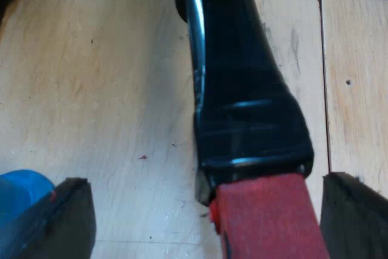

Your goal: Put the handle in the coffee machine

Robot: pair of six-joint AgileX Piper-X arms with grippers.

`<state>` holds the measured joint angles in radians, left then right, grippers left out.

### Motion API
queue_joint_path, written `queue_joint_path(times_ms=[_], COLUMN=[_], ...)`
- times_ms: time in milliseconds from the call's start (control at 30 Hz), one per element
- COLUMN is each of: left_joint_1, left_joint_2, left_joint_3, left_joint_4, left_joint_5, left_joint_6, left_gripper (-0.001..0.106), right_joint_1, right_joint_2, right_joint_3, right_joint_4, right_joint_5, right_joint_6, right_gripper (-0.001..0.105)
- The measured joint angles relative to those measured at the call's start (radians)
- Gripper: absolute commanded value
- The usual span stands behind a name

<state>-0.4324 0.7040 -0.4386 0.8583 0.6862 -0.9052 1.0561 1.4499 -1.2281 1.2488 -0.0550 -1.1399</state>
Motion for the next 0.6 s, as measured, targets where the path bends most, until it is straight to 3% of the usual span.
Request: queue_joint_path(times_ms=[167, 267, 300, 367, 433, 600], left_joint_1=[0.0, 0.0, 0.0, 0.0, 0.0, 0.002], left_joint_2=[0.0, 0.0, 0.0, 0.0, 0.0, 0.0], left_joint_3=[0.0, 0.0, 0.0, 0.0, 0.0, 0.0], left_joint_4=[0.0, 0.0, 0.0, 0.0, 0.0, 0.0], left_joint_5=[0.0, 0.019, 0.029, 0.039, 0.039, 0.03], left_joint_6=[0.0, 0.0, 0.0, 0.0, 0.0, -0.012], left_gripper=[0.048, 0.043, 0.029, 0.02, 0.003, 0.0], right_joint_1=[0.0, 0.0, 0.0, 0.0, -0.006, -0.005], right_joint_2=[0.0, 0.0, 0.0, 0.0, 0.0, 0.0], right_joint_3=[0.0, 0.0, 0.0, 0.0, 0.0, 0.0], right_joint_4=[0.0, 0.0, 0.0, 0.0, 0.0, 0.0], right_joint_5=[0.0, 0.0, 0.0, 0.0, -0.001, -0.001], right_joint_6=[0.0, 0.0, 0.0, 0.006, 0.015, 0.026], right_gripper=[0.0, 0.0, 0.0, 0.0, 0.0, 0.0])
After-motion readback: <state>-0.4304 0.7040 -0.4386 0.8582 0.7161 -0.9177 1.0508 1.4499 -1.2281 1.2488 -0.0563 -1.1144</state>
